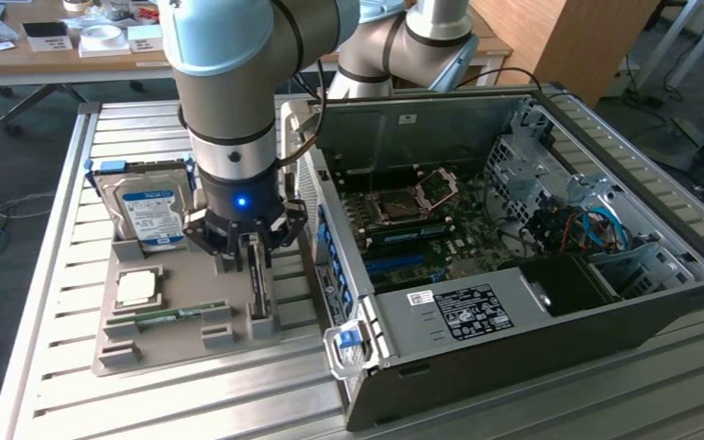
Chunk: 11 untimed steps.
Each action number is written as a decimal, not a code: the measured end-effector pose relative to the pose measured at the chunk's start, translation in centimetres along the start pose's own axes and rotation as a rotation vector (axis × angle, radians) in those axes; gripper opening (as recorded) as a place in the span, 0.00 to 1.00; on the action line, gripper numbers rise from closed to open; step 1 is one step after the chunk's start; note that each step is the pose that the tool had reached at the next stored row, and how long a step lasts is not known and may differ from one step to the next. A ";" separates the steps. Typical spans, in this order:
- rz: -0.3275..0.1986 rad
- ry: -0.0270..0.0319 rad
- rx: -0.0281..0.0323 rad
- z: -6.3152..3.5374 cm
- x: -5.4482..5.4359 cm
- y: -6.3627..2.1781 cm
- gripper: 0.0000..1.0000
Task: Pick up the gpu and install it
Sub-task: 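Pick up the gpu and move the gpu toward the slot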
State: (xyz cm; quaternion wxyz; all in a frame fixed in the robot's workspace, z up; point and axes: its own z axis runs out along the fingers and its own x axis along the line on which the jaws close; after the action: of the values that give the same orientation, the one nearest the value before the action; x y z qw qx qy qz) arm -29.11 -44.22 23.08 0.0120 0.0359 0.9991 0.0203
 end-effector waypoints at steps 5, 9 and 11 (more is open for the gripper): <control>0.000 0.0001 -0.0016 -0.19 0.0 0.00 0.42; 0.000 0.0000 -0.0016 -0.22 0.0 -0.01 0.42; 0.000 0.0001 -0.0016 -0.22 0.0 -0.01 0.42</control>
State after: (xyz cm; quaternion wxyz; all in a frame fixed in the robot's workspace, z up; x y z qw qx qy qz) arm -29.09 -44.24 23.31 0.0119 0.0359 0.9991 0.0211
